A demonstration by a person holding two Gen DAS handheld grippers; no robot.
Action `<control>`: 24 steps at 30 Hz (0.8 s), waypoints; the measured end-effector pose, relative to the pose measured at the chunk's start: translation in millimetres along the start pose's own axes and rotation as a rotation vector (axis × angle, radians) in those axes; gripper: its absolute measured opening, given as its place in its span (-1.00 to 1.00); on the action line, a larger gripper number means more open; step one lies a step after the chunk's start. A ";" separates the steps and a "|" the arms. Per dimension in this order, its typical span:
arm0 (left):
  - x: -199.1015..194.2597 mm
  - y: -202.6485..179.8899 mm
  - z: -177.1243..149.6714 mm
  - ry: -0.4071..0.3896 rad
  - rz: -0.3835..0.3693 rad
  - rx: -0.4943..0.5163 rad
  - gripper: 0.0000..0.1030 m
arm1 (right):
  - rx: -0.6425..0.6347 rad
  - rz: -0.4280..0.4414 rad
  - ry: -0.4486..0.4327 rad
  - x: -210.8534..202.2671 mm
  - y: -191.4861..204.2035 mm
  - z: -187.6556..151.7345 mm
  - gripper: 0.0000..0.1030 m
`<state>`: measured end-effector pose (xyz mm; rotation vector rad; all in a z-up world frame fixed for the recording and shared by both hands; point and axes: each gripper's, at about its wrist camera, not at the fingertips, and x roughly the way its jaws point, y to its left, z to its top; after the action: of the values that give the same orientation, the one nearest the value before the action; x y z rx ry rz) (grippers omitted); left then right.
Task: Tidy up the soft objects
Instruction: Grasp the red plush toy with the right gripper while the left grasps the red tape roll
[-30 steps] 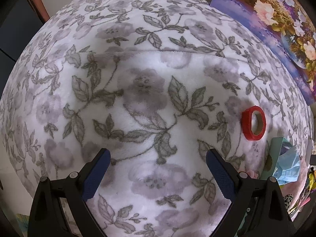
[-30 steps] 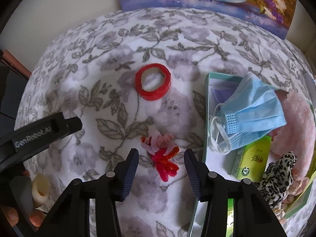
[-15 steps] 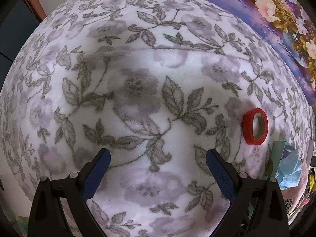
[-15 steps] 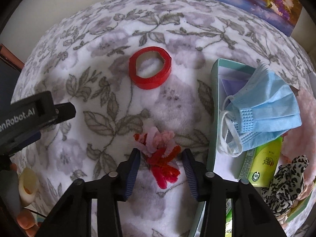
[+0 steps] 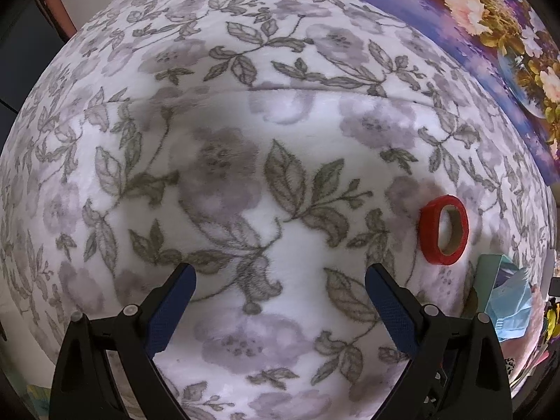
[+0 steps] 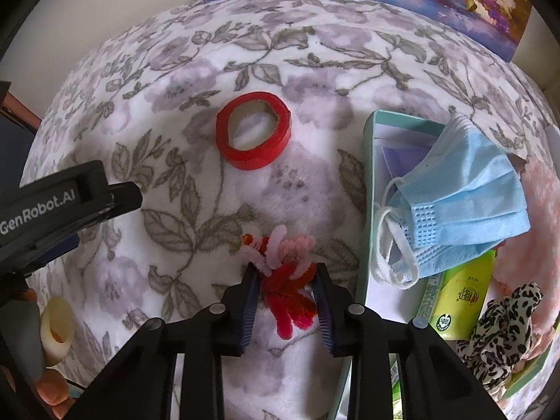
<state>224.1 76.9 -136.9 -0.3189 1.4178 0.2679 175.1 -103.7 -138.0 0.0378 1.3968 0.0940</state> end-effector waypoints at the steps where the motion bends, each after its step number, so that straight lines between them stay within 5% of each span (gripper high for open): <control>1: 1.3 -2.5 0.7 -0.001 -0.002 0.001 0.89 | 0.004 -0.002 -0.004 -1.2 -2.0 1.3 -0.37; 24: -2.6 -82.6 13.4 -0.056 -0.117 0.082 0.89 | 0.096 0.000 -0.201 -65.7 -50.8 34.3 -0.41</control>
<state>266.5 5.3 -127.9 -0.3237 1.3460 0.1215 199.9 -159.0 -71.7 0.1245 1.1997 0.0223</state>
